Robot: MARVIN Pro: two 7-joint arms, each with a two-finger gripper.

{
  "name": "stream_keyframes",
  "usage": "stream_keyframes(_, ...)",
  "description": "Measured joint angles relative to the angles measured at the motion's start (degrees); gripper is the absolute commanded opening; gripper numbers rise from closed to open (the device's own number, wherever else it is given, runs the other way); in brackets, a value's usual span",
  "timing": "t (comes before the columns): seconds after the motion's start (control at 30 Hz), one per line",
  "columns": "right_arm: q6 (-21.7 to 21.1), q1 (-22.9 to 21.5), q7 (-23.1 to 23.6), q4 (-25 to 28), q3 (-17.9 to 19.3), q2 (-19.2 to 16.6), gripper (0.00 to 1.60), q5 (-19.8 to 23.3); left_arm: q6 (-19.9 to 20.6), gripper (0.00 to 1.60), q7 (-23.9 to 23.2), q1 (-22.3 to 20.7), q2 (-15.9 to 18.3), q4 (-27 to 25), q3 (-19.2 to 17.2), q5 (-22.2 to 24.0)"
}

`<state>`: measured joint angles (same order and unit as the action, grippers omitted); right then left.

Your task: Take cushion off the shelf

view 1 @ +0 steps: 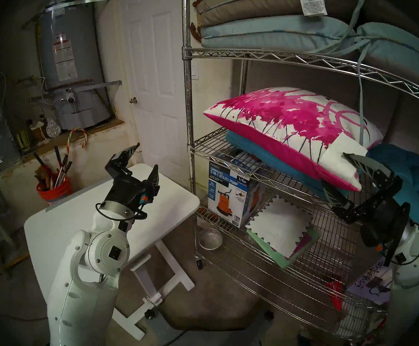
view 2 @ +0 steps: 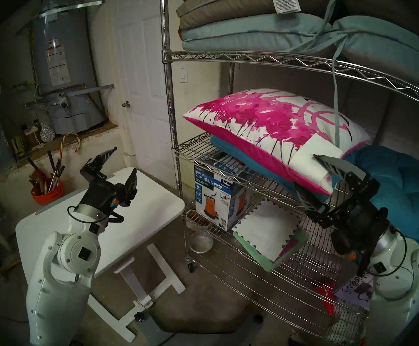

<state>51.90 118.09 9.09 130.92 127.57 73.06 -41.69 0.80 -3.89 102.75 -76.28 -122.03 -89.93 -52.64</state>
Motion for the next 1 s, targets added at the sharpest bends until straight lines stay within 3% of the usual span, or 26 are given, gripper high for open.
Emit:
stream_keyframes(0.3, 0.0, 0.0, 0.0, 0.0, 0.0, 0.0, 1.60, 0.0, 0.0, 1.60, 0.7, -3.2, 0.1, 1.3, 1.1, -2.1)
stream_keyframes(0.8, 0.0, 0.0, 0.0, 0.0, 0.0, 0.0, 1.60, 0.0, -0.5, 1.60, 1.1, -4.8, -0.5, 1.8, 1.3, -3.0)
stream_keyframes(1.0, 0.0, 0.0, 0.0, 0.0, 0.0, 0.0, 1.60, 0.0, -1.9, 1.60, -1.1, -8.3, -0.5, 6.2, 6.8, -7.1)
